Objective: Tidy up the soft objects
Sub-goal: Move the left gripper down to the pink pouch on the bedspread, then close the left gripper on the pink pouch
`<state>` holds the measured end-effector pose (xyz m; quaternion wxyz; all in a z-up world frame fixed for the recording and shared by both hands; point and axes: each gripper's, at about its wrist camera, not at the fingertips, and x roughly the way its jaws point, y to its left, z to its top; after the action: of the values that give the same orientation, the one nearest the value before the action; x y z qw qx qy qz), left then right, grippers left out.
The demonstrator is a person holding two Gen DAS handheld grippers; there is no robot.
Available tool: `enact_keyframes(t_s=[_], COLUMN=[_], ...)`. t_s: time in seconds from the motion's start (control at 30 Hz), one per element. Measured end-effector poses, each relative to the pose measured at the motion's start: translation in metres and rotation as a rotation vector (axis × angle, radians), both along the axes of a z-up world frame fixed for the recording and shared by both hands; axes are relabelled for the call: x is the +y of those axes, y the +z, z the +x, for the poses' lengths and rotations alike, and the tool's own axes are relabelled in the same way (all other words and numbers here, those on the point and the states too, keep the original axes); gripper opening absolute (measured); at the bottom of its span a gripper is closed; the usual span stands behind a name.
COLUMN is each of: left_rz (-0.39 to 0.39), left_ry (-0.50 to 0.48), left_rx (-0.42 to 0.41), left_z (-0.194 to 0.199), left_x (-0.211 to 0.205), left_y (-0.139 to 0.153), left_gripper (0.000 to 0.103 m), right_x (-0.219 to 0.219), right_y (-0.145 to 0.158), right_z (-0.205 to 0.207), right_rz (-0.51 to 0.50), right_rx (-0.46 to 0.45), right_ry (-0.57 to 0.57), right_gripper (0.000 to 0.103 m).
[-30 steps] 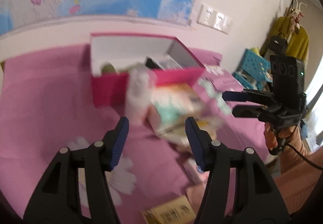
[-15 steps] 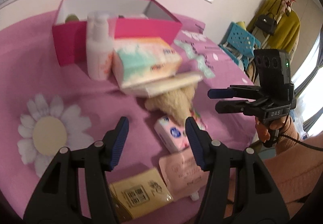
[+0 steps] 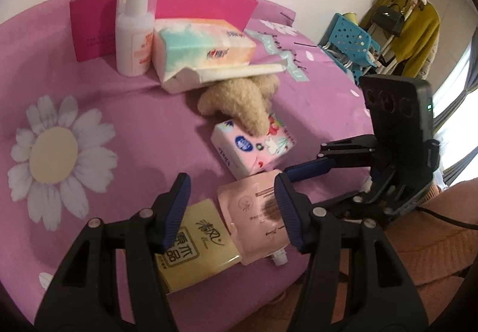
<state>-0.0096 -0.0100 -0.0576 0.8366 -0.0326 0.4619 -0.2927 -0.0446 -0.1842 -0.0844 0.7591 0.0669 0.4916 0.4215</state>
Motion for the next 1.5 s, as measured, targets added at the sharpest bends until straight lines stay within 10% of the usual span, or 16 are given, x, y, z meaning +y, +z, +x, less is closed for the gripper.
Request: enact_keyframes(t_s=[0.23,0.3,0.67,0.93,1.1,1.27,1.5], left_rz=[-0.002,-0.007,-0.128,-0.098,-0.065,-0.026,0.012], left_ry=[0.027,0.034,0.022,-0.060,-0.088,-0.122,-0.131], left_rx=[0.031,0.041,0.034,0.073,0.069,0.069,0.101], left_z=[0.003,0.005,0.004,-0.003,-0.008,-0.011,-0.007], left_x=[0.001,0.003,0.017,-0.004,-0.009,-0.015,-0.031], left_y=[-0.013,-0.015,0.002,-0.008,-0.009,-0.009,-0.018], left_gripper=[0.060,0.060,0.060,0.060,0.060,0.060,0.030], right_x=[0.009,0.010,-0.008,-0.019,-0.021,-0.025,-0.013], right_y=[-0.004,-0.004,0.027,0.026,0.012,0.000,-0.004], right_z=[0.002,0.001,0.004,0.014,0.006,-0.008,-0.012], right_rz=[0.025,-0.003,0.050,0.049,0.034,-0.002,-0.002], right_rx=[0.005,-0.013,-0.114,-0.108,-0.021,0.017,0.007], right_ry=[0.003,-0.007,-0.054,-0.084,-0.045,-0.038,-0.032], right_gripper=[0.043,0.020,0.005,0.005,0.035,0.037,0.027])
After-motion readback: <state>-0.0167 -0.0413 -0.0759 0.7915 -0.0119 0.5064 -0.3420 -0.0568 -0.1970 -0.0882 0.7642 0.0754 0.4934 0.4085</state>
